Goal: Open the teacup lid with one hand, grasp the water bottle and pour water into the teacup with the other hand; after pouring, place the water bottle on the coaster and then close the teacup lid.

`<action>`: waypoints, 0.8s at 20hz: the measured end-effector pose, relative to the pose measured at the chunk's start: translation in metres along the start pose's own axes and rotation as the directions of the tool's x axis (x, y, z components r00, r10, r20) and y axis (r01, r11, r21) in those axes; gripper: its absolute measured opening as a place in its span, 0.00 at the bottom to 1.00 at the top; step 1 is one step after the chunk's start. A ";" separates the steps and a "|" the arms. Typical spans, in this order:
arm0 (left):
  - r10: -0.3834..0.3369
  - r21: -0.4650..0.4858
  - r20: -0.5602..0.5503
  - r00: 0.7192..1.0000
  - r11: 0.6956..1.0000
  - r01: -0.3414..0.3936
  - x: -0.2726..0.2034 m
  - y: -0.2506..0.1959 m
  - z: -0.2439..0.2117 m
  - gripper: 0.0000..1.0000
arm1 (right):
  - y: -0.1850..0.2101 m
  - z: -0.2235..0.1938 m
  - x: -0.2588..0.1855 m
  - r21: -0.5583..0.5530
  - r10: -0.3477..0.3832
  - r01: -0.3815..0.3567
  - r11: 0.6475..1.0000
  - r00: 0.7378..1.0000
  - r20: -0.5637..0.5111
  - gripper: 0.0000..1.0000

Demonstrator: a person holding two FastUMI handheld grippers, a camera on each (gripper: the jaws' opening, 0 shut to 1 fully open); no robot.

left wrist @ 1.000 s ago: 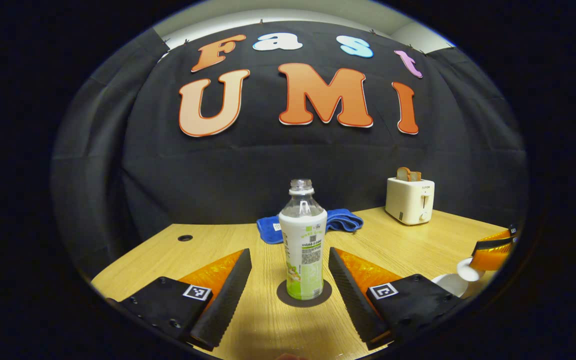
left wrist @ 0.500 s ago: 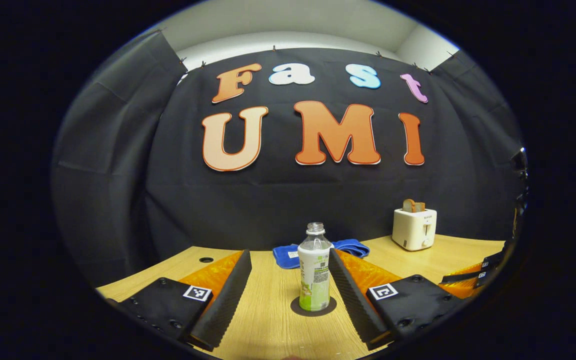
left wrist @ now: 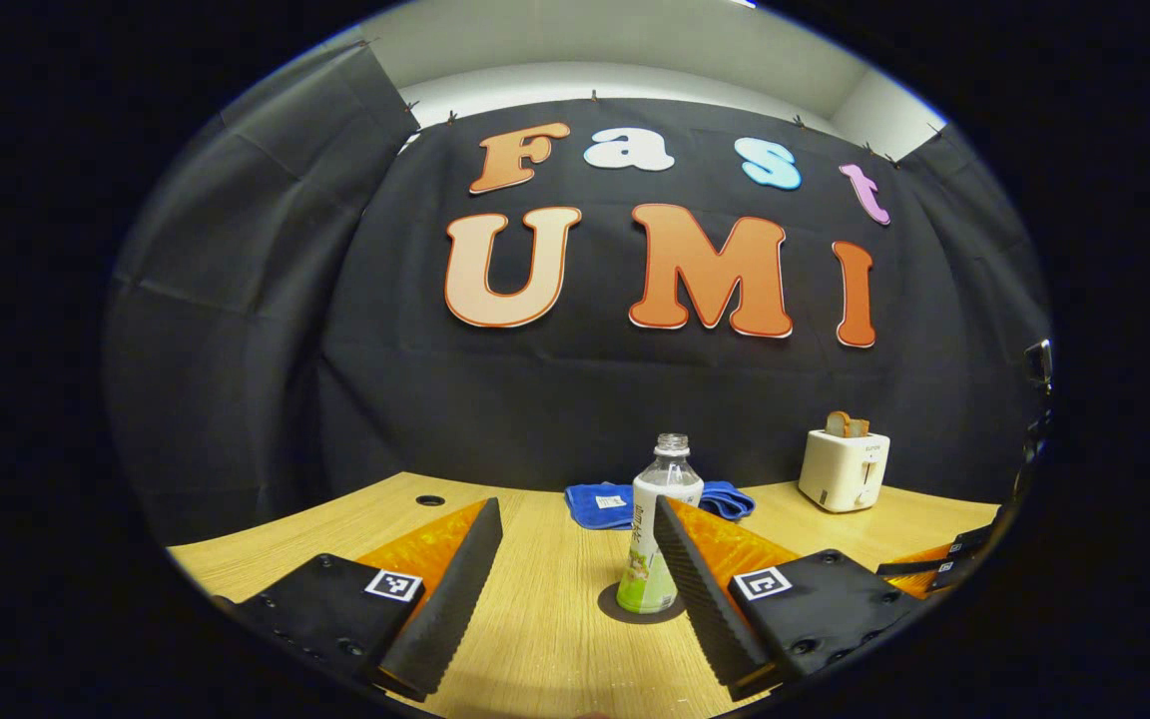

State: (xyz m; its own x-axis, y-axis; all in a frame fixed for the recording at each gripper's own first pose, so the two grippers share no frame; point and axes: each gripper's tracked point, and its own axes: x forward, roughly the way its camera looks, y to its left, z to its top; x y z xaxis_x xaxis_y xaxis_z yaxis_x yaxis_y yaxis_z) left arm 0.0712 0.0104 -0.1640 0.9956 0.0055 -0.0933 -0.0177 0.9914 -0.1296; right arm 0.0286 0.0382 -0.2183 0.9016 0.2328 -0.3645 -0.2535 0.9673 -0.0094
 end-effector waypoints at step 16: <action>-0.046 0.015 0.025 0.999 0.999 0.046 -0.018 -0.013 0.011 0.97 | 0.004 0.040 -0.019 -0.016 0.006 -0.005 1.000 0.995 0.099 0.57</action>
State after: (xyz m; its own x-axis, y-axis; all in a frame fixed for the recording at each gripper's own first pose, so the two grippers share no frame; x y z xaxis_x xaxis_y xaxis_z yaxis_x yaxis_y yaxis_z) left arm 0.0543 -0.0010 -0.1502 0.9974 -0.0371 -0.0624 0.0295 0.9925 -0.1185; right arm 0.0242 0.0419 -0.1741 0.9303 0.2477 -0.2706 -0.2632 0.9645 -0.0221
